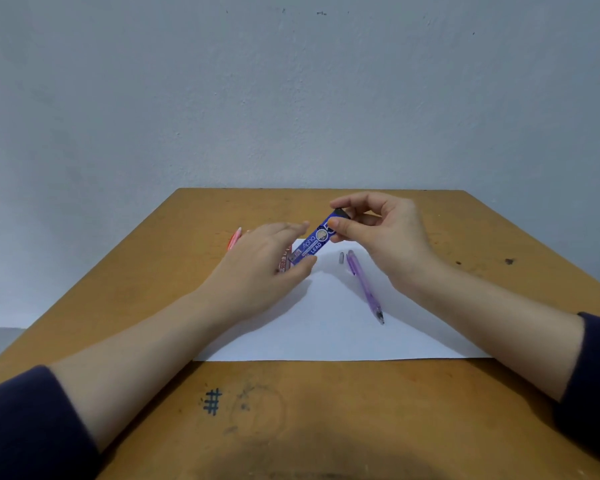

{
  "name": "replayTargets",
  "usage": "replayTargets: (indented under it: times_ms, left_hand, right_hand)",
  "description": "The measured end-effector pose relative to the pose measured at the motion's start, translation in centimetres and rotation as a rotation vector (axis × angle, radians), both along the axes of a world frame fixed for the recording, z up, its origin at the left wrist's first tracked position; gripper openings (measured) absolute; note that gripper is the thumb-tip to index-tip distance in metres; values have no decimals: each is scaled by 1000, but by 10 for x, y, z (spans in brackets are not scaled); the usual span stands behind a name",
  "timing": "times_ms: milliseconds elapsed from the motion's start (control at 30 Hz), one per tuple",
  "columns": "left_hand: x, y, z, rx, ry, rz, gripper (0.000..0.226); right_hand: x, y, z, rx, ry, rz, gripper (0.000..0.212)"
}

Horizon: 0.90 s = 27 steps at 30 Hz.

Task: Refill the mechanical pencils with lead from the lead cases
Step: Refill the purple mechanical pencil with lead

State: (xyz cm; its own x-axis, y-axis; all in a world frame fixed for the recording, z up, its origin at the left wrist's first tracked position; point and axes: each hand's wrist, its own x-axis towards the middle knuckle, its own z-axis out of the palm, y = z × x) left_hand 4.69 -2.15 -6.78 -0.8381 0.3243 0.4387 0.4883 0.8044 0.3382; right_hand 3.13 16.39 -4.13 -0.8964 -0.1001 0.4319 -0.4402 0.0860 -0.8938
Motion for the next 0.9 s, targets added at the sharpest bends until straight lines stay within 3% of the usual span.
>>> replayTargets:
  times_ms: [233,500,900]
  left_hand:
    - [-4,0,-2,127,233,-98,39]
    - [-7,-4,-1,142,321,-120,31]
    - [-13,-8,-11,94,271,-153,21]
  right_hand:
    - [8,-4,3,-114,-33,52,19]
    - [7,-3,6,-97,-25,96,28]
    - [2,1,0,25,149,68,25]
